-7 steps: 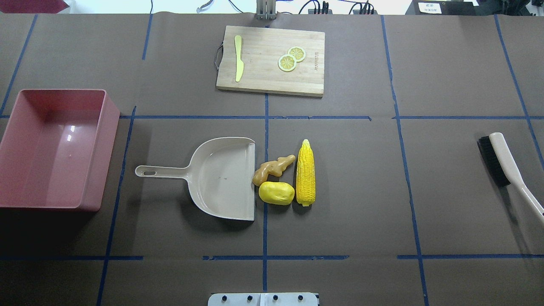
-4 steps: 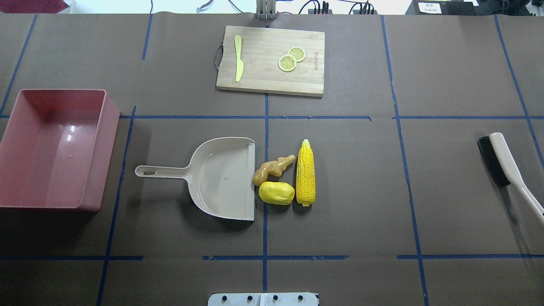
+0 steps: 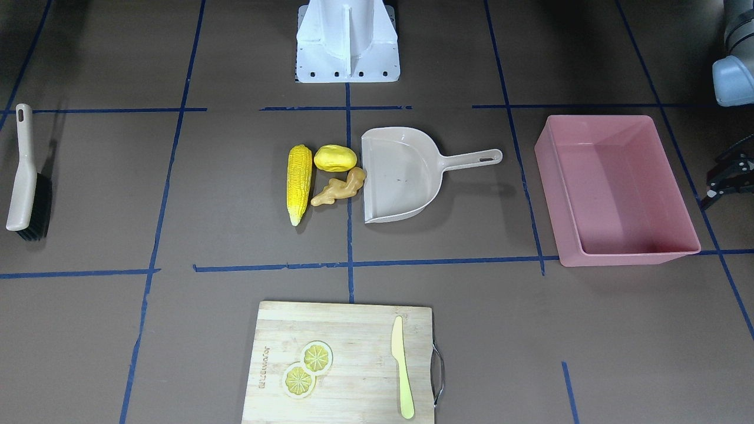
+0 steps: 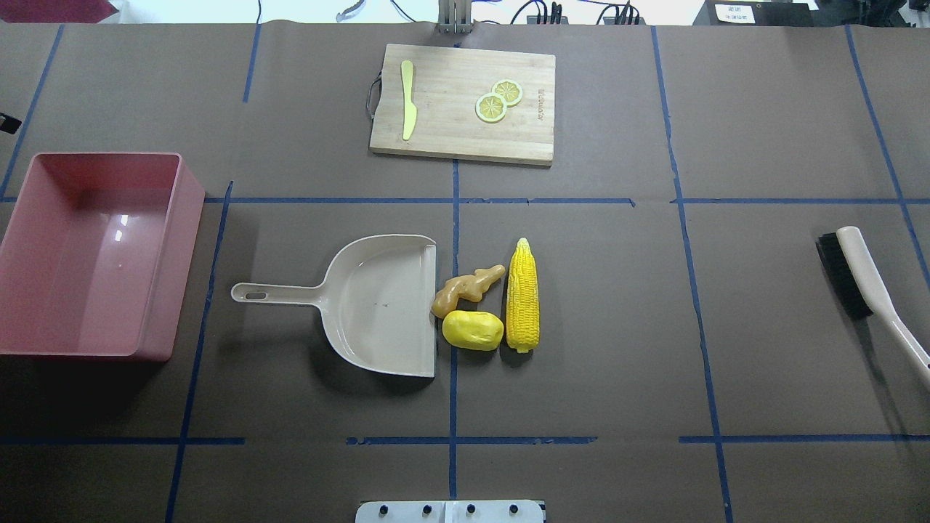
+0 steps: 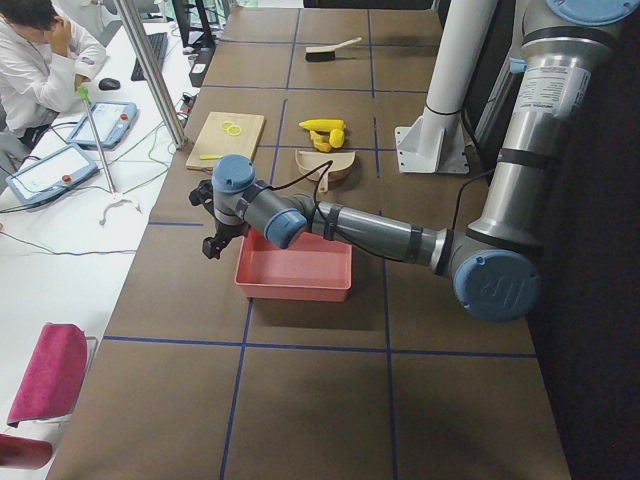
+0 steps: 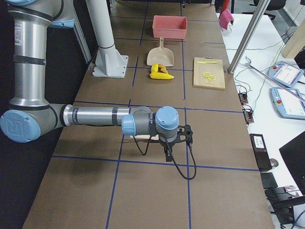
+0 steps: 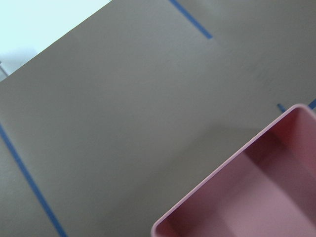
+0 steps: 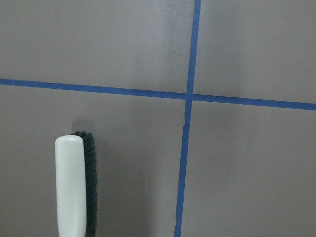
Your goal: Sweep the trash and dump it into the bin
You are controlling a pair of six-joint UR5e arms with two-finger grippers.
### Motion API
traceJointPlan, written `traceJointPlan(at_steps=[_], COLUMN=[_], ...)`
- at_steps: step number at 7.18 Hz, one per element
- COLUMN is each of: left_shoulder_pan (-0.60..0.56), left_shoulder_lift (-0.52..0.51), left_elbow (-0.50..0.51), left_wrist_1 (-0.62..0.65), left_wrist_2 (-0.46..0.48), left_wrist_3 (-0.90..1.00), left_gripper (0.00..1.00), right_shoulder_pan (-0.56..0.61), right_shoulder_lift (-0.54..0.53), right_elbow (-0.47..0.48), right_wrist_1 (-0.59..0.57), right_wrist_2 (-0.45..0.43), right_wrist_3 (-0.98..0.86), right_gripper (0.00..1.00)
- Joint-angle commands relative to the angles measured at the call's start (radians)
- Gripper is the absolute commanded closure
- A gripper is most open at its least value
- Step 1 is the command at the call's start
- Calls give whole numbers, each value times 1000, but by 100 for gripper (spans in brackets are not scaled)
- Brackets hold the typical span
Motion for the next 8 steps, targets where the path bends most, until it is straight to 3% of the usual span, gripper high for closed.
traceJointPlan(at_steps=[1, 3, 4, 6, 8], left_shoulder_pan=[3, 3, 3, 3, 3], left_shoulder_lift=[59, 73, 75, 75, 73], left_elbow=[3, -3, -6, -6, -4], left_wrist_1=[14, 8, 8, 8, 8], left_wrist_2=[1, -2, -2, -2, -3], left_wrist_3=[-188, -188, -188, -188, -188], left_gripper=[0, 0, 0, 0, 0], right_shoulder_pan=[-79, -214, -272, -447, -506], right_shoulder_lift=[-29, -121, -179, -278, -300], right_elbow=[74, 232, 251, 236, 75], right_wrist_1=[1, 9, 132, 446, 709], right_wrist_2=[-13, -36, -47, -149, -191], right_wrist_3=[140, 311, 357, 652, 721], right_gripper=[0, 0, 0, 0, 0])
